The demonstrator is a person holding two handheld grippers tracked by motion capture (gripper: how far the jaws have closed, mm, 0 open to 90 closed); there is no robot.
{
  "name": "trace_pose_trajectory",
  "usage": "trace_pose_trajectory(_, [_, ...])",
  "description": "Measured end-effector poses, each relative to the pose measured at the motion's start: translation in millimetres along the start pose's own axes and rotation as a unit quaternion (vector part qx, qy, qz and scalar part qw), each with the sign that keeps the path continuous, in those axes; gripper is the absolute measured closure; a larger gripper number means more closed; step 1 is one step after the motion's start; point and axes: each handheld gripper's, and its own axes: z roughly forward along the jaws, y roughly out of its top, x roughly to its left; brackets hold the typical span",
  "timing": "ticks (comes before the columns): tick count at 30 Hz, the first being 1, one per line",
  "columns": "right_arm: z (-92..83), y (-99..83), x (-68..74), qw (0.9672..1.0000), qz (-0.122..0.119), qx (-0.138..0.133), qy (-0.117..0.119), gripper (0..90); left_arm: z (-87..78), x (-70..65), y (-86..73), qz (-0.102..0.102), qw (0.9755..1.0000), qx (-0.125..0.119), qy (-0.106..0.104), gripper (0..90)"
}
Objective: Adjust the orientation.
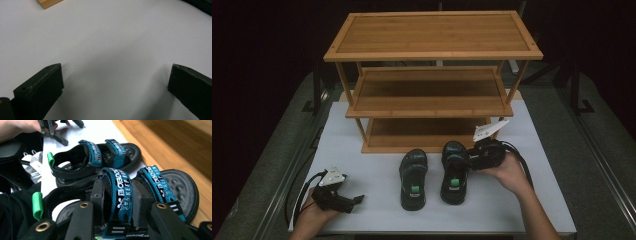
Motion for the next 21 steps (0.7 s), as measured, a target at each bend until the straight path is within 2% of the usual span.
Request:
trace_pose_trajectory(12, [32.6, 7.6, 1.5, 0.9993, -0.012, 0.019, 0.030, 67.0, 0.0, 0.0, 0.0, 0.000, 1.0000, 0.000, 0.000, 0.0])
trace_pose_trajectory(21, [46.2, 6.5, 0.3, 0.9990, -0.006, 0.024, 0.037, 67.0, -0.1, 0.2, 0.0, 0.001, 1.0000, 0.001, 0.000, 0.0])
